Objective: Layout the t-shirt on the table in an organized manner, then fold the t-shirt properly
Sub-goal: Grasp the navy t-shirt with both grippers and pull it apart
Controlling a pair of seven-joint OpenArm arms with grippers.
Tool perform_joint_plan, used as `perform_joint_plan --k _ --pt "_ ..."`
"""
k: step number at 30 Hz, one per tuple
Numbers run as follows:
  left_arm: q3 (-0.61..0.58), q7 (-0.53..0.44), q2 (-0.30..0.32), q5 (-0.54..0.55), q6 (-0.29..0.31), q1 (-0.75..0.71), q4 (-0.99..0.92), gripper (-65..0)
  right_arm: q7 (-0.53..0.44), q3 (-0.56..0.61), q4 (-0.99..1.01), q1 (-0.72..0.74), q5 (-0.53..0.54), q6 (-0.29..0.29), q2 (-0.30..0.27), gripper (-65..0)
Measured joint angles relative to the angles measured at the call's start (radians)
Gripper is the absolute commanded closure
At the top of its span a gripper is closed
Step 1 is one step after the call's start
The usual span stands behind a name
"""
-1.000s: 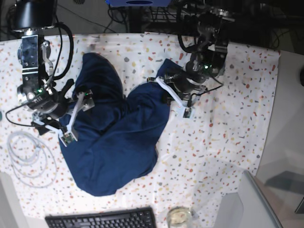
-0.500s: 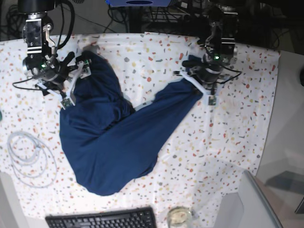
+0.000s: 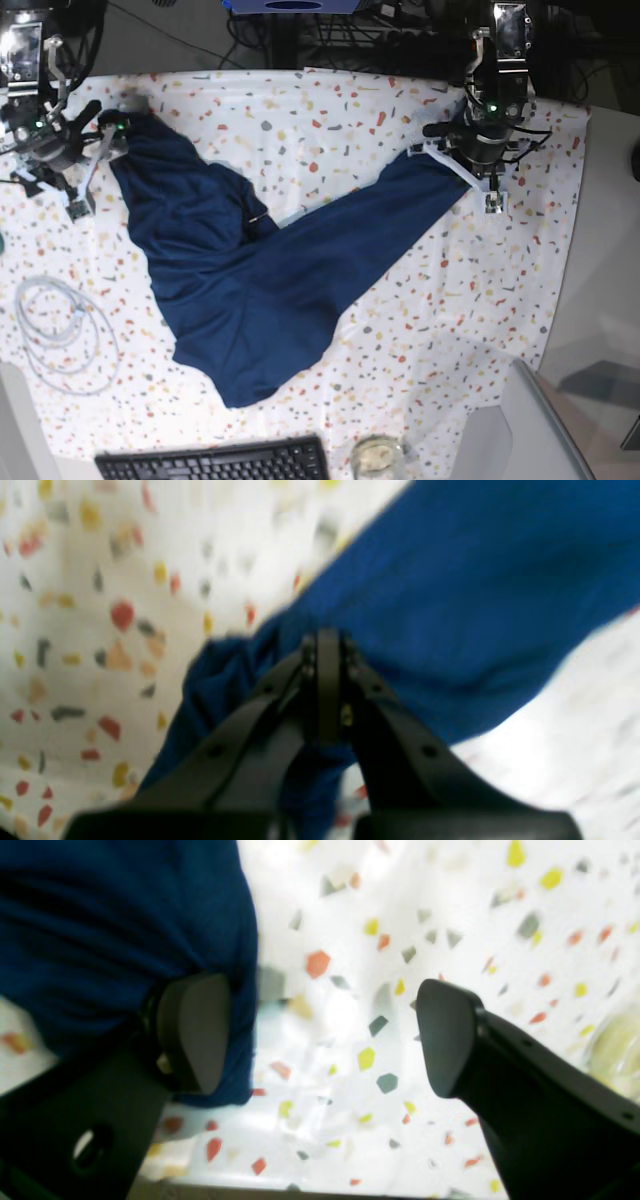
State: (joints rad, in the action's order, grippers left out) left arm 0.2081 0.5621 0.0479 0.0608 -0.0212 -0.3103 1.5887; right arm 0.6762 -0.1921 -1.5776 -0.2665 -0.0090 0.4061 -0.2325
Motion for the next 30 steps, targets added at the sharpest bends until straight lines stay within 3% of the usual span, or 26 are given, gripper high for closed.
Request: perform_joint_plan --k 7,11,15,19,23,30 --pt "0.028 -0.001 -0.018 -0.002 -0.002 -0.042 0.107 0.0 -0.009 0.022 -0.138 0.105 0.004 0.007 0.0 -53.7" --pt "0.031 0.008 -0.074 0.077 -0.001 -0.059 0.114 0.0 -0.009 0.124 -0.084 0.227 0.011 0.066 0.009 -53.7" --pt "0.035 -0.003 -0.063 0.161 0.0 -0.07 0.121 0.0 -0.012 0.201 0.008 0.338 0.001 0.066 0.0 -53.7" --pt "0.033 0.003 -0.064 0.166 -0.003 -0.084 0.12 0.0 -0.009 0.283 0.102 0.399 0.004 0.066 0.007 -53.3" --pt "-0.006 0.003 -0.067 0.167 -0.006 -0.088 0.127 0.0 -0.013 0.26 0.108 0.396 0.007 0.066 0.011 -53.4" --pt "-0.047 0.001 -0.064 0.172 0.002 -0.095 0.154 0.0 0.017 0.121 0.109 0.3 -0.001 0.066 -0.005 -53.6"
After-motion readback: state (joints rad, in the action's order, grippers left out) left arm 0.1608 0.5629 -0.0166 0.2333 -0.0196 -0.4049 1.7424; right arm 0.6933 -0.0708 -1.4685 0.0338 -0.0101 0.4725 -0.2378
